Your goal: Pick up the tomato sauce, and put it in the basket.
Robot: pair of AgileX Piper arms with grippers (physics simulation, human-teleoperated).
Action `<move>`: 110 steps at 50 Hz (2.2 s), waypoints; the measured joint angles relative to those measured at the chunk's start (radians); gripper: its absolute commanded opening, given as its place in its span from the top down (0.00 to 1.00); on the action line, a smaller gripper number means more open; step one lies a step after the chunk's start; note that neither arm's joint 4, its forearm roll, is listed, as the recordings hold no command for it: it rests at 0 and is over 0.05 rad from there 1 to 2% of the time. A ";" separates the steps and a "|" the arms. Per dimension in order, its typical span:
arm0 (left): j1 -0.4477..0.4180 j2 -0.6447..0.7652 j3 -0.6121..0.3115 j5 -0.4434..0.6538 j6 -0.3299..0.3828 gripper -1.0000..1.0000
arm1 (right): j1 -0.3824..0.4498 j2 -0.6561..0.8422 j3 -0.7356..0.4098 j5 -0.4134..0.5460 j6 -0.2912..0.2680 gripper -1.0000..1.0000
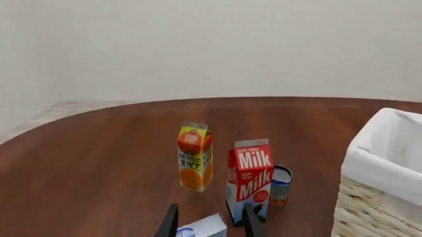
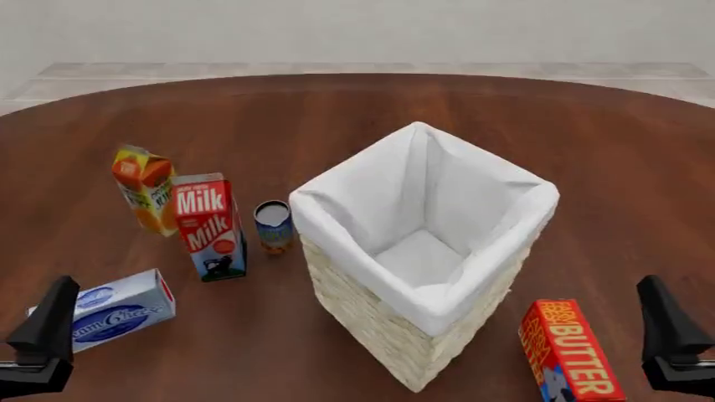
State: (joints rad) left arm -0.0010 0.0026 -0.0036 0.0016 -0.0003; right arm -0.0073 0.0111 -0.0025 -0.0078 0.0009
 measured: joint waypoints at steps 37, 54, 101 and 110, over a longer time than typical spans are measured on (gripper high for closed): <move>0.005 0.002 -0.006 0.007 -0.003 0.00 | 0.012 -0.005 -0.007 0.012 0.002 0.00; 0.013 0.000 -0.012 0.015 -0.002 0.00 | 0.067 0.134 -0.211 0.101 0.137 0.00; 0.016 0.000 -0.009 0.012 -0.001 0.00 | 0.096 0.898 -1.023 0.550 0.376 0.00; 0.016 0.000 -0.015 0.018 -0.001 0.00 | 0.047 0.994 -1.126 0.614 0.383 0.00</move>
State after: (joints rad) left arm 0.0146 0.0021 -0.0183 0.0197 -0.0015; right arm 0.0398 1.0055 -1.1285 0.6062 0.3840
